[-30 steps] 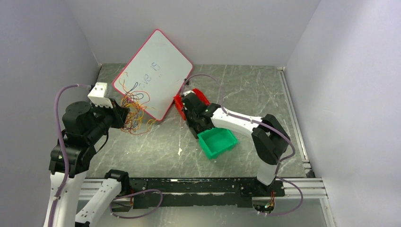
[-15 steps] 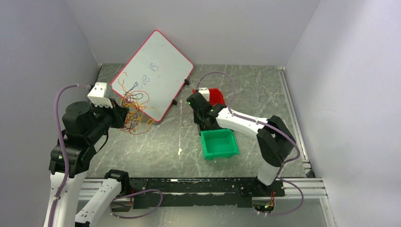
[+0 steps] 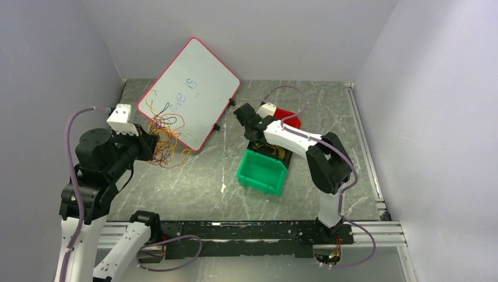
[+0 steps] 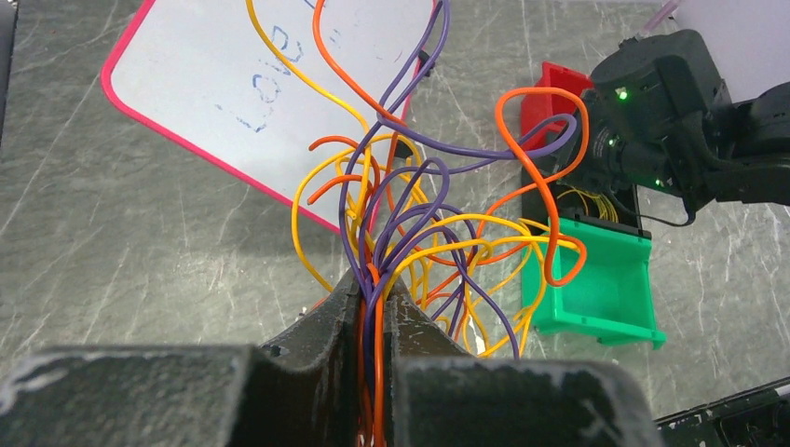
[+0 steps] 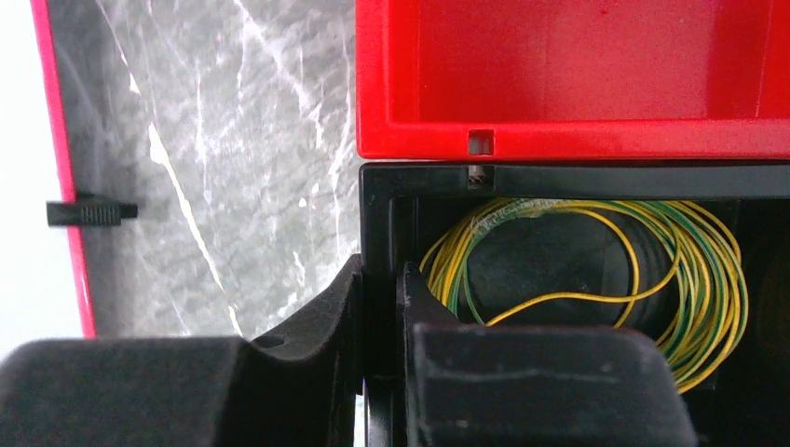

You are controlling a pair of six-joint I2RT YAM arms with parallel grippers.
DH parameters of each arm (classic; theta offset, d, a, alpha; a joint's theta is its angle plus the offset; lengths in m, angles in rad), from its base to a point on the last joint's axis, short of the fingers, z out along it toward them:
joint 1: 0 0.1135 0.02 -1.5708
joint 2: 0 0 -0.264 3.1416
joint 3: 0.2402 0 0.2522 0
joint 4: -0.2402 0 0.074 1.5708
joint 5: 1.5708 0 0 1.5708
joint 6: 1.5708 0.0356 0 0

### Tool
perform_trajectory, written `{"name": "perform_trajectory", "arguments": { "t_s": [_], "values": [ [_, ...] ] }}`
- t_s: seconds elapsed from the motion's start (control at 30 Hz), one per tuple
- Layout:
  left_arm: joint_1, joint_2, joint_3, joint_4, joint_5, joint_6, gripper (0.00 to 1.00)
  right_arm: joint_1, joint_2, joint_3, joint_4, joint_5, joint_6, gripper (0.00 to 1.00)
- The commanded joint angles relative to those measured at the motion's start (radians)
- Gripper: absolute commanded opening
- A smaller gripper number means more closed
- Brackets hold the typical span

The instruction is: Untangle the cables

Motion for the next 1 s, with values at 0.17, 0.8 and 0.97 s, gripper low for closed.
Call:
{"name": "perform_trajectory", "arguments": {
  "t_s": [0.17,0.8,0.97],
  "values": [
    [-0.006,-0.020,0.008,-0.022,-0.034,0.000,0.12,-0.045,0.000,0.031,0.093,-0.036,-0.013,0.20],
    [-0.006,-0.024,-0.020,0.007,-0.021,-0.010,0.12,-0.053,-0.326,-0.146,0.083,-0.238,-0.845,0.74],
    [-0.005,-0.009,-0.014,0.015,-0.005,-0.005,0.12,-0.051,-0.342,-0.144,-0.052,-0.346,-1.009,0.75]
  ]
}}
